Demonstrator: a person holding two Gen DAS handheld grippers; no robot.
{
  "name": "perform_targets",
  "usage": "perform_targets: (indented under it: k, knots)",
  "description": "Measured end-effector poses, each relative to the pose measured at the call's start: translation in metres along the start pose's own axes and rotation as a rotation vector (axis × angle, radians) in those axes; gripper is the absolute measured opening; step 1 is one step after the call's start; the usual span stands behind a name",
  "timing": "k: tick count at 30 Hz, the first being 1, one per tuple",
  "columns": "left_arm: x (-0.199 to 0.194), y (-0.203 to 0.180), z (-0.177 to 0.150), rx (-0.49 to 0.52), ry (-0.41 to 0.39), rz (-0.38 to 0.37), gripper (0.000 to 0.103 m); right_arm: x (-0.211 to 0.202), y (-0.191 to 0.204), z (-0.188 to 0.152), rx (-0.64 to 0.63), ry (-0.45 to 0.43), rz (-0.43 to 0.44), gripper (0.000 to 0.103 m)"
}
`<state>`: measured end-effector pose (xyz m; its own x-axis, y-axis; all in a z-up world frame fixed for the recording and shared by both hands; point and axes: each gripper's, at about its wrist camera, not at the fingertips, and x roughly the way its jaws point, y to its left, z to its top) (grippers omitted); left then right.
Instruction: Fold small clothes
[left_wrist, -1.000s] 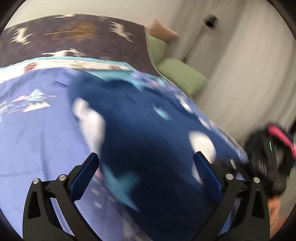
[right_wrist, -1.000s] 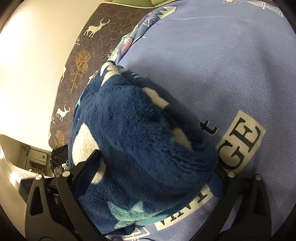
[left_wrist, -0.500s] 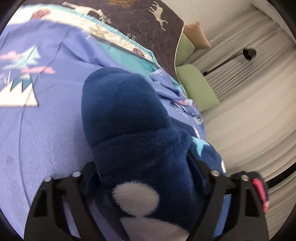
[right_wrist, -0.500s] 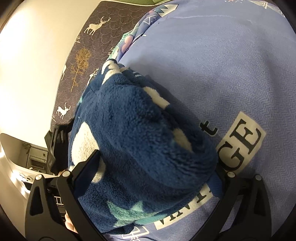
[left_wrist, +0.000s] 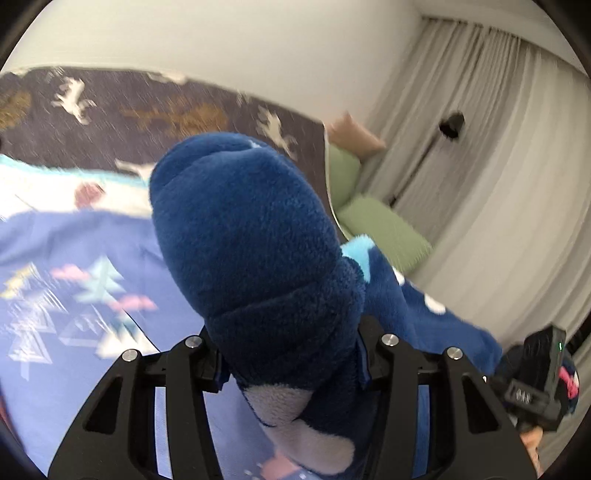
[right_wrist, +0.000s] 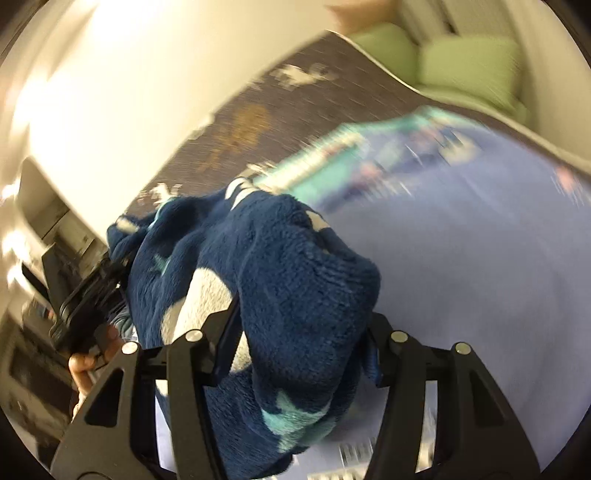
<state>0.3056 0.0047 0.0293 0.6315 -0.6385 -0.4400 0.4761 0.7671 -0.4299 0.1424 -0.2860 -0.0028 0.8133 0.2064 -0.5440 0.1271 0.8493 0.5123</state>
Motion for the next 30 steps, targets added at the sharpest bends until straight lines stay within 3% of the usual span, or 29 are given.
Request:
perform_targets:
  k: [3,7,11,15,19,21,23,24,25,27,30]
  knots:
    - [-0.012,0.019,0.028,-0.02,-0.055,0.07,0.052,0.039,0.035,0.061,-0.106,0.032,0.086,0.055]
    - [-0.009,0.058,0.061,-0.093,-0.085,0.163,0.052,0.1,0.082,0.113,-0.2,0.064,0.118,0.055]
    - [0.003,0.099,0.078,-0.137,-0.12,0.266,0.052,0.165,0.122,0.14,-0.271,0.062,0.118,0.055]
    - [0.018,0.146,0.071,-0.183,-0.084,0.345,0.052,0.228,0.133,0.134,-0.293,0.118,0.113,0.055]
    - [0.049,0.186,0.046,-0.224,0.001,0.409,0.053,0.294,0.118,0.105,-0.282,0.22,0.084,0.056]
    - [0.071,0.207,0.025,-0.235,0.092,0.455,0.061,0.321,0.109,0.085,-0.285,0.28,0.024,0.061]
    - [0.097,0.224,-0.003,-0.207,0.21,0.606,0.067,0.349,0.095,0.062,-0.33,0.31,-0.141,0.073]
    - [0.1,0.228,-0.009,-0.195,0.213,0.628,0.068,0.359,0.088,0.049,-0.362,0.315,-0.209,0.074]
    - [0.1,0.23,-0.015,-0.182,0.199,0.631,0.073,0.361,0.08,0.043,-0.358,0.316,-0.215,0.074]
    - [0.09,0.229,-0.018,-0.174,0.138,0.623,0.077,0.356,0.066,0.04,-0.278,0.3,-0.163,0.077]
    - [0.075,0.231,-0.018,-0.222,0.128,0.589,0.082,0.34,0.053,0.044,-0.205,0.3,-0.133,0.082]
